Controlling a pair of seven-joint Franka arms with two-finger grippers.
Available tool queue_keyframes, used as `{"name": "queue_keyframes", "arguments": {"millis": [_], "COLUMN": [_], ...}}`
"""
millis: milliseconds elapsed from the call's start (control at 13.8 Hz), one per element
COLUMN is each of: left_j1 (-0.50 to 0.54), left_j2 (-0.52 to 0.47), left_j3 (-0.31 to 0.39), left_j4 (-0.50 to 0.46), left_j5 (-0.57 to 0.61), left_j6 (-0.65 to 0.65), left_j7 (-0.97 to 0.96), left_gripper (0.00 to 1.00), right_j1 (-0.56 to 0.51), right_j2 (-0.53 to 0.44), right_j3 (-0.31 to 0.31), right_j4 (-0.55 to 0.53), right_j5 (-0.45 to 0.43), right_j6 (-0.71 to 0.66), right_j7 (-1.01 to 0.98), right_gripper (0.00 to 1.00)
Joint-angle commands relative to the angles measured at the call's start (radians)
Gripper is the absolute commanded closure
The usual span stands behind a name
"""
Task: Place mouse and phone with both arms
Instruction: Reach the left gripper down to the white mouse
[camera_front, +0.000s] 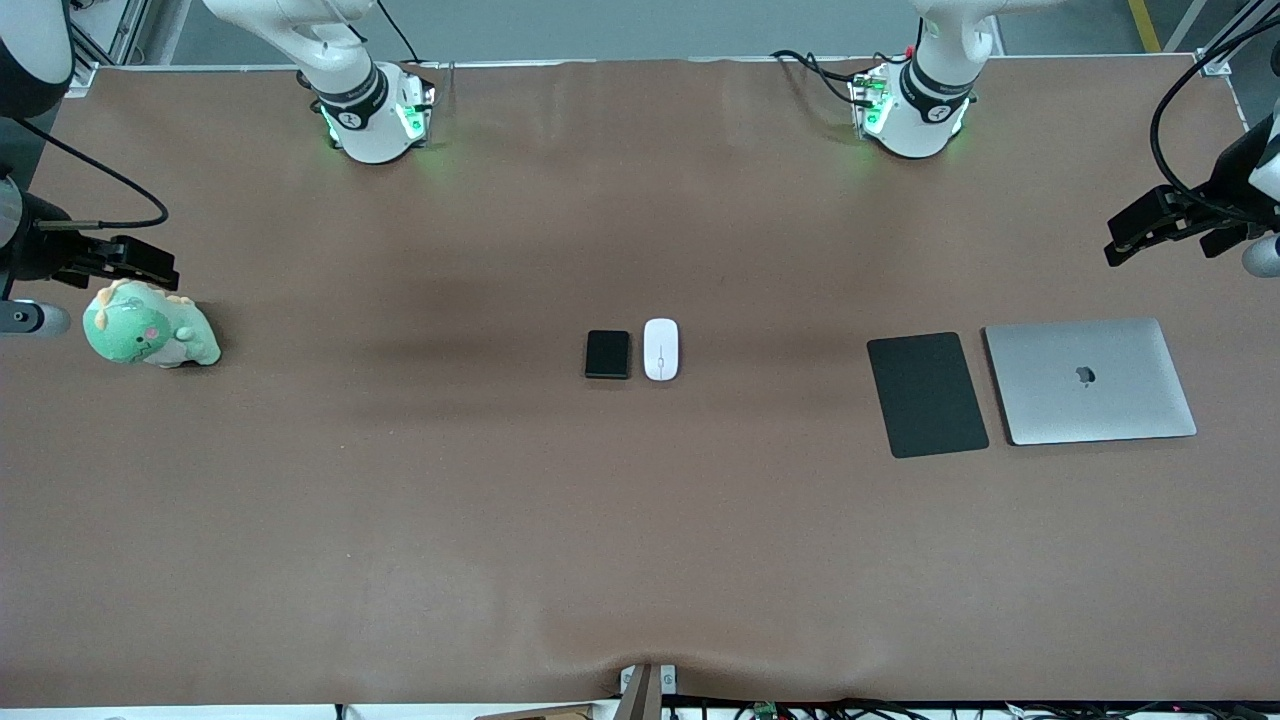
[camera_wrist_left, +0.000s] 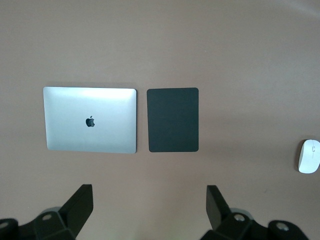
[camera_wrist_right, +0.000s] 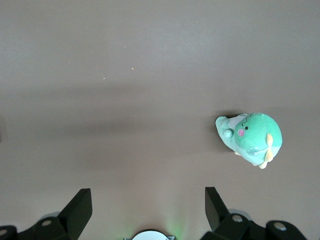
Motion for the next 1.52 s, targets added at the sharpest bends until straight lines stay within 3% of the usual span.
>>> {"name": "queue_keyframes", "arguments": {"millis": [0,362,507,796,1014,1448], "left_j1": [0.007,-0.003,-0.043,-0.15,-0.267,-0.487], "left_j2": [-0.014,-0.01,0.018,0.173,0.294,0.547], "left_j3": [-0.001,-0.001,-0.067,-0.168,-0.168,-0.158], "left_j4": [0.008,0.007,-0.004,0.004,0.005,0.002], "left_j5": [-0.017,-0.025,-0.032,-0.02,-0.02,0.01], "left_j6": [-0.021,-0.021,-0.021,0.076,0.196,0.484], "left_j7": [0.012,0.0,-0.07,-0.297,-0.378,-0.514], "left_gripper": [0.0,0.0,0.0,0.0,0.0,0.0], "right_j1": [-0.003,-0.012,0.002,-0.007,-0.013,-0.024], "right_j2": [0.039,0.047,0.042,0.042,0.033,0.04], "right_j3": [0.004,0.005,0.004,0.008,0.004,0.008], "right_j4": [0.029,0.032,0.035,0.036,0.041,0.043], "right_j5": [-0.001,0.021,0.02,0.031,0.084,0.1], "right_j6": [-0.014,-0.023,-0.023,-0.019,-0.013,-0.014], "right_j7": [-0.016,-0.019,-0.024,-0.022,-0.024,-0.022], "right_gripper": [0.0,0.0,0.0,0.0,0.0,0.0]}}
